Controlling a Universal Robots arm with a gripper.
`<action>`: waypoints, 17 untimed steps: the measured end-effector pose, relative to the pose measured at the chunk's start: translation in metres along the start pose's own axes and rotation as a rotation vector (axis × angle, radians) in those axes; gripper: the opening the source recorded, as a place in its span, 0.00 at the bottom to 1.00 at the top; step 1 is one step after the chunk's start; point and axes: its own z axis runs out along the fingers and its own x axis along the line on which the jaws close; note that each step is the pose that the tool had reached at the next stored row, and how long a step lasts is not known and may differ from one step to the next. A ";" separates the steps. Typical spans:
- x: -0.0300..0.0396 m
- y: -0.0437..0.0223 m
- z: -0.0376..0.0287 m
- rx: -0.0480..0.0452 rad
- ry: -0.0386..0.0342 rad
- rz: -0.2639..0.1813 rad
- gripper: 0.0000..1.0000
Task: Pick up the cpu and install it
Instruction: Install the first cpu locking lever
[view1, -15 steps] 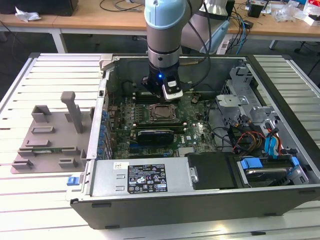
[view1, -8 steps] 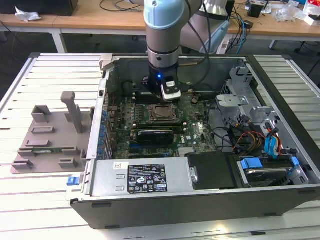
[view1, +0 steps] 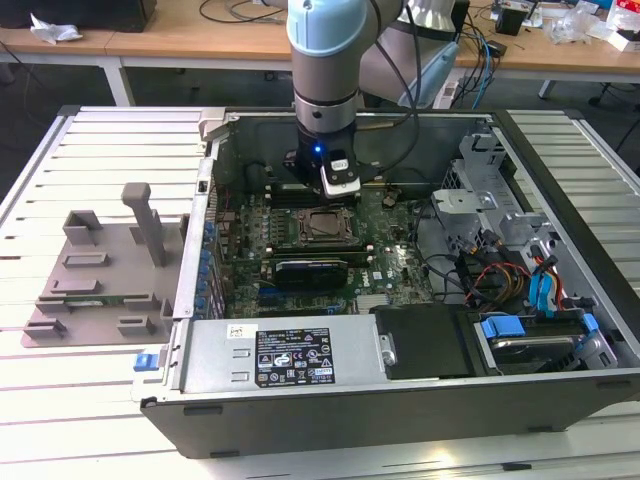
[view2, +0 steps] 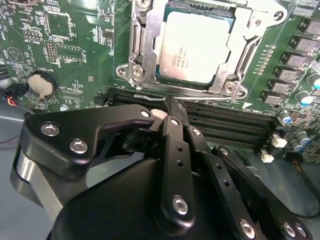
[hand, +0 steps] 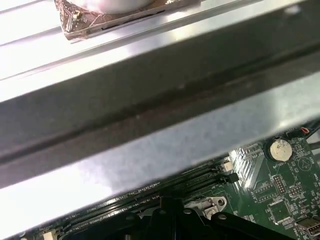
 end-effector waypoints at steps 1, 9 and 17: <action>0.0000 -0.0002 0.0006 0.0006 -0.0002 0.000 0.11; -0.0006 -0.0025 0.0034 0.0045 -0.0017 0.000 0.11; -0.0012 -0.0025 -0.0044 0.0065 -0.0025 0.000 0.11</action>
